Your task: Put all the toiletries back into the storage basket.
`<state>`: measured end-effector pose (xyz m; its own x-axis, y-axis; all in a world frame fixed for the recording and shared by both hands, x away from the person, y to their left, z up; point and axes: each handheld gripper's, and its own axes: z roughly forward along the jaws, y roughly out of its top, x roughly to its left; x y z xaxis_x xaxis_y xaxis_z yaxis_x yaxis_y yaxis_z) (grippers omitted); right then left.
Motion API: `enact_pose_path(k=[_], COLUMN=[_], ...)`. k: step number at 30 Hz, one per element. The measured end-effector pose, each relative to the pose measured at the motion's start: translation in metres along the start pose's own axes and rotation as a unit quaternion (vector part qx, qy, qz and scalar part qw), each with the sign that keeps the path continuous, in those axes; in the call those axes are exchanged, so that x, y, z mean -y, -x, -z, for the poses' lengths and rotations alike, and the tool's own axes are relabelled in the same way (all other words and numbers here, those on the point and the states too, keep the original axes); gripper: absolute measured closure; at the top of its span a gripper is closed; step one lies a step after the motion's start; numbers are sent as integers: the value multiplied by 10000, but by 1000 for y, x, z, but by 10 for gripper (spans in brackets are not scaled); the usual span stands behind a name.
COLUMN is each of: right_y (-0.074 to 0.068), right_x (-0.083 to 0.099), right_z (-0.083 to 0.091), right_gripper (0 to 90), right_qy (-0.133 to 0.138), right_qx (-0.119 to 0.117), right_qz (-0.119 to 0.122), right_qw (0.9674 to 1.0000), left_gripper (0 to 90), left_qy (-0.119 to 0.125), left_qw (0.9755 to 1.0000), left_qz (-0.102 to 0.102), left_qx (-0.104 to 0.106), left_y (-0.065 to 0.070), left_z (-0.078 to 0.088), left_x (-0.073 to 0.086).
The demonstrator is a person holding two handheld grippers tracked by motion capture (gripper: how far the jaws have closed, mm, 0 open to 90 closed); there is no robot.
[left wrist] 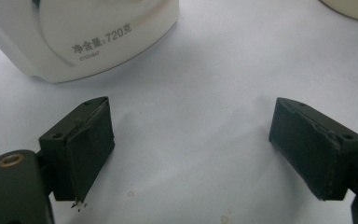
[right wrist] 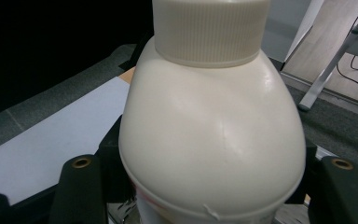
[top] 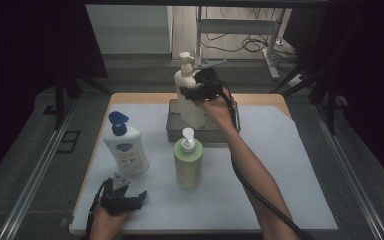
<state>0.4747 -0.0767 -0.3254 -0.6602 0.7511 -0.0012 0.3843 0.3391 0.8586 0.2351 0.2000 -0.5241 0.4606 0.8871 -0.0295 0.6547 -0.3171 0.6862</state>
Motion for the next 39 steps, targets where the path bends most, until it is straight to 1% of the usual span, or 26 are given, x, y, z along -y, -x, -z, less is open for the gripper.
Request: enact_pose_path(k=[9,16,21,27,39], right_y=[-2,0,4,5,8], right_x=[-1,5,11,16,31], right_z=[-12,-23,-30,-33,-36], right_gripper=[372,373,372,372,372], right_qy=[22,14,13,-12,-67], right_qx=[28,94,144,178,108], right_qz=[13,11,8,52,-7], right_qw=[10000,10000,9999,9998,9999], left_gripper=[135,135,135,135,135], left_qy=[3,2,2,-13,-11], left_qw=[10000,10000,10000,10000,10000], left_qz=[2,-2,1,-18,-19], left_qx=[1,-4,-1,-5,-3], left_y=[0,0,0,0,0], left_z=[0,0,0,0,0], left_x=[0,0,0,0,0])
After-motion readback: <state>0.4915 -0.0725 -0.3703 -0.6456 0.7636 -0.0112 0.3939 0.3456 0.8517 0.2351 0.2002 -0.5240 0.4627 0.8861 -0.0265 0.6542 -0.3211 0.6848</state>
